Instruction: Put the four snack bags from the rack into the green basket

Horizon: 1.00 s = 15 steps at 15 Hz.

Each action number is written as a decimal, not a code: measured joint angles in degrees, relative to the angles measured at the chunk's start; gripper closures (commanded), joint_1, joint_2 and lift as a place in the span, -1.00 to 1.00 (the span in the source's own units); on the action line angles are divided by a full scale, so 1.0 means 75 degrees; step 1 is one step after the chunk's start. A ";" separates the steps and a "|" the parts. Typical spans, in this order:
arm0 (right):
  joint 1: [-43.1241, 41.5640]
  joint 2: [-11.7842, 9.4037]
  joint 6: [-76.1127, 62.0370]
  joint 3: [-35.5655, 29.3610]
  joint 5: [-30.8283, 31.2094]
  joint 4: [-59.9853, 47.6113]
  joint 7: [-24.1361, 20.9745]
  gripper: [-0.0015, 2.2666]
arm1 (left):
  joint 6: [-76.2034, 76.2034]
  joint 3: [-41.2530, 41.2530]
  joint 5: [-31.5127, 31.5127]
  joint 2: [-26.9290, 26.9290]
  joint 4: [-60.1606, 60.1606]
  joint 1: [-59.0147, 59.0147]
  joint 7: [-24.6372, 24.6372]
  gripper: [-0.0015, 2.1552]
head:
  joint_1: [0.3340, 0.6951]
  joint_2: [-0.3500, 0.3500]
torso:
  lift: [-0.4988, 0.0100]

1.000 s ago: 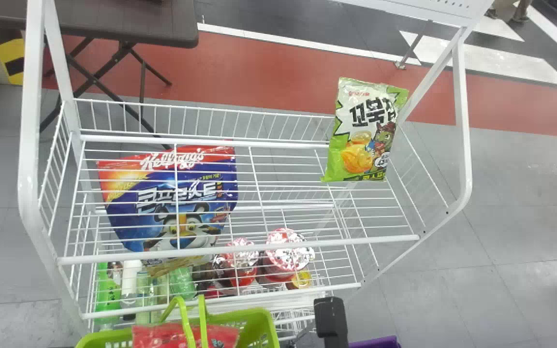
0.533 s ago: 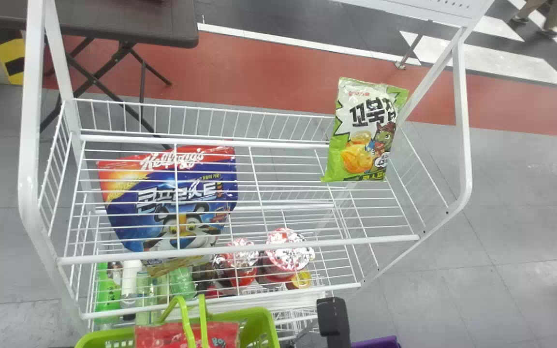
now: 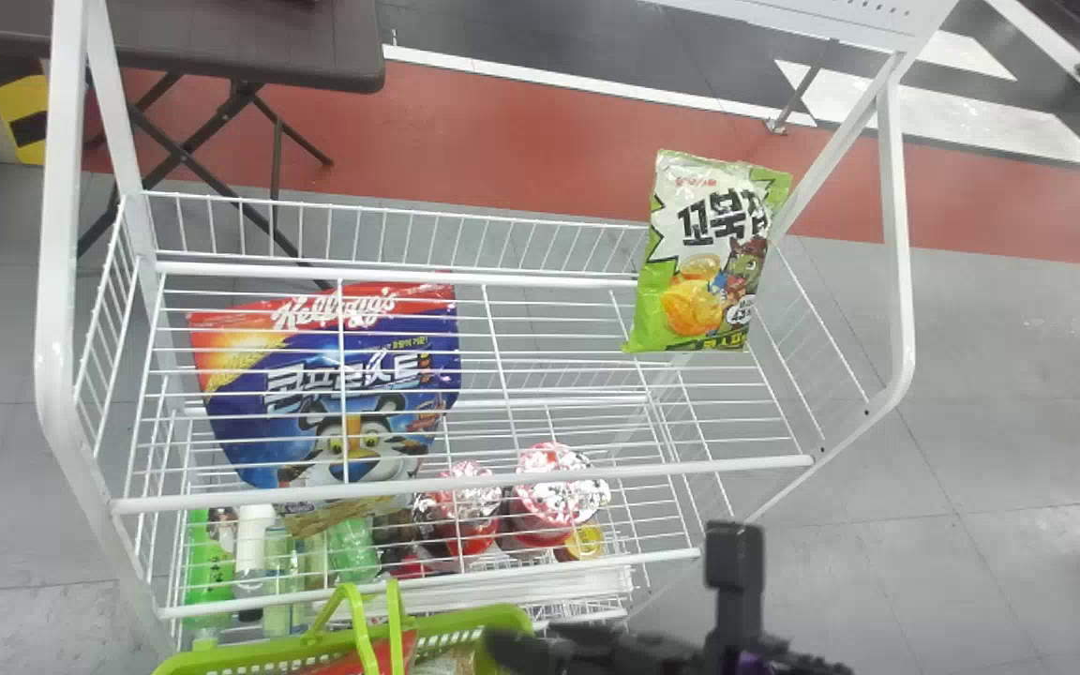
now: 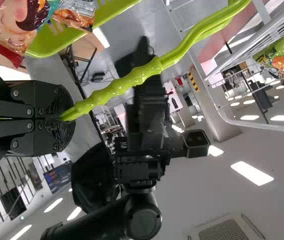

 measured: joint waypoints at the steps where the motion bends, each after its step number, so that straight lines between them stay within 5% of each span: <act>1: -0.0020 0.0014 -0.0859 -0.0110 -0.0022 -0.0011 -0.0223 -0.94 | -0.0022 -0.0005 0.0000 -0.0001 -0.0003 0.0012 0.0000 0.77 | 1.00 -1.00 | 0.94; 3: -0.0282 0.0025 -0.3046 -0.0154 0.0071 0.0011 -0.1270 -0.94 | -0.0095 -0.0058 -0.0008 -0.0003 -0.0005 0.0028 0.0012 0.77 | 1.00 -1.00 | 0.94; 8: -0.1962 0.0025 -0.5477 -0.0278 0.0774 0.1275 -0.2463 -0.94 | -0.0133 -0.0105 -0.0047 0.0049 -0.0116 0.0094 -0.0017 0.77 | 1.00 -1.00 | 0.94; 15: -0.4008 -0.0193 -0.5434 -0.1103 0.1808 0.3169 -0.2840 -0.94 | -0.0130 -0.0092 -0.0067 0.0099 -0.0161 0.0031 -0.0047 0.77 | 1.00 -1.00 | 0.94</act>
